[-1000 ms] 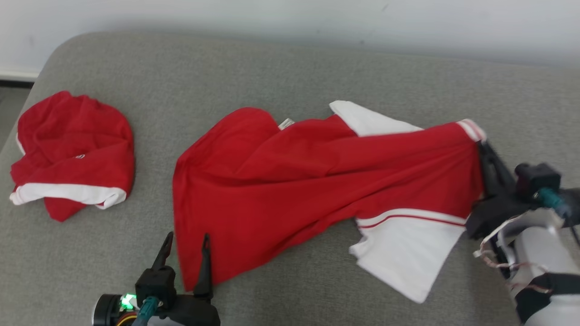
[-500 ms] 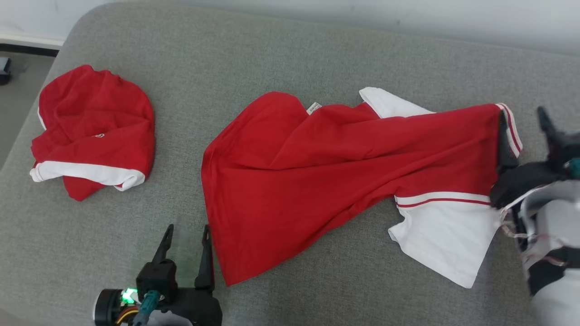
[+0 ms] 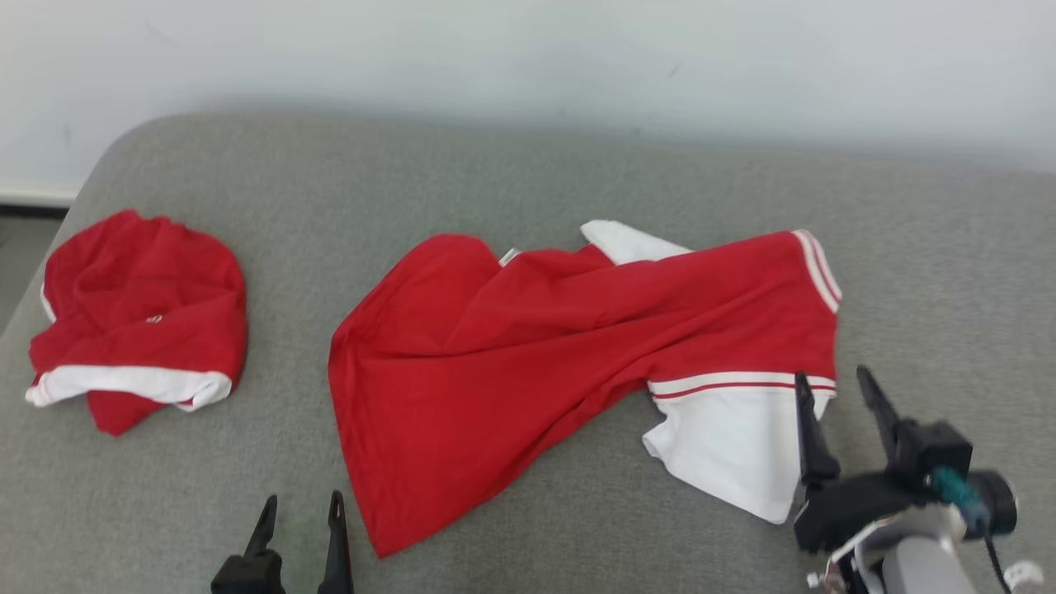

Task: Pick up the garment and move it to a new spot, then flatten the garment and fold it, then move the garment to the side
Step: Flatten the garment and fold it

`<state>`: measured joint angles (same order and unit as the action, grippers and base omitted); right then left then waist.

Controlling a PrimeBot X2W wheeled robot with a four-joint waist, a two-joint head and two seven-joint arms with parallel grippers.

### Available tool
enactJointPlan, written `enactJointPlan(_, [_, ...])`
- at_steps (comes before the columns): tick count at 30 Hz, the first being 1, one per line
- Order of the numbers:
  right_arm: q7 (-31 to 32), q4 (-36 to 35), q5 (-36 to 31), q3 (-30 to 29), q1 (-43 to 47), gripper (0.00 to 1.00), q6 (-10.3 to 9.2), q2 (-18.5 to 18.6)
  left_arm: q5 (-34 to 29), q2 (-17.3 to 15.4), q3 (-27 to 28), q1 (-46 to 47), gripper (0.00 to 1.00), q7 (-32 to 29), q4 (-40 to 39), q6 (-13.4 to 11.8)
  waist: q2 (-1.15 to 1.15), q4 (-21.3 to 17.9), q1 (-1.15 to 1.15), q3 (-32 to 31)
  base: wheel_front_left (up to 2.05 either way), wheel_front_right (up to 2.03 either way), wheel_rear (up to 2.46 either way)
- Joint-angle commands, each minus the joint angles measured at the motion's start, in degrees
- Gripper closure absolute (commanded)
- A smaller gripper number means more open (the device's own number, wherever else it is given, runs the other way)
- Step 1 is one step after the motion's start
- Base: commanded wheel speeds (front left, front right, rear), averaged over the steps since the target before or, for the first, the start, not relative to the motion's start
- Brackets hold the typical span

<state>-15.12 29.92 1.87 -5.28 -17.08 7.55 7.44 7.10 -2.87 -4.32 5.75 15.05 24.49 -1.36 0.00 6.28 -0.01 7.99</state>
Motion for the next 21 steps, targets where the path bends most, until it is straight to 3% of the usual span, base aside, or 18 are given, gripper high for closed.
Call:
enactJointPlan(1, [0.0, -1.2, 0.6, 0.2, 2.7, 0.0, -0.13, -1.0, -0.1, 0.0, 0.5, -1.7, 0.0, 0.2, 0.1, 0.3, 0.0, -3.7, 0.01, -4.4, 0.0, 0.0, 0.0])
enactJointPlan(10, [0.0, -5.2, 2.1, 0.2, 11.5, 0.0, -0.13, -4.0, -0.1, 0.0, 2.0, -6.6, 0.0, 0.2, -0.7, 0.9, 0.0, -6.1, 0.01, -8.5, 0.0, 0.0, 0.0])
enactJointPlan(21, [0.0, -6.1, 3.2, 2.7, 15.2, 0.0, -0.13, -4.5, -0.3, 0.0, 3.5, -10.8, 0.0, 0.2, -3.9, 1.0, 0.0, -7.9, 0.01, -10.3, 0.0, 0.0, 0.0])
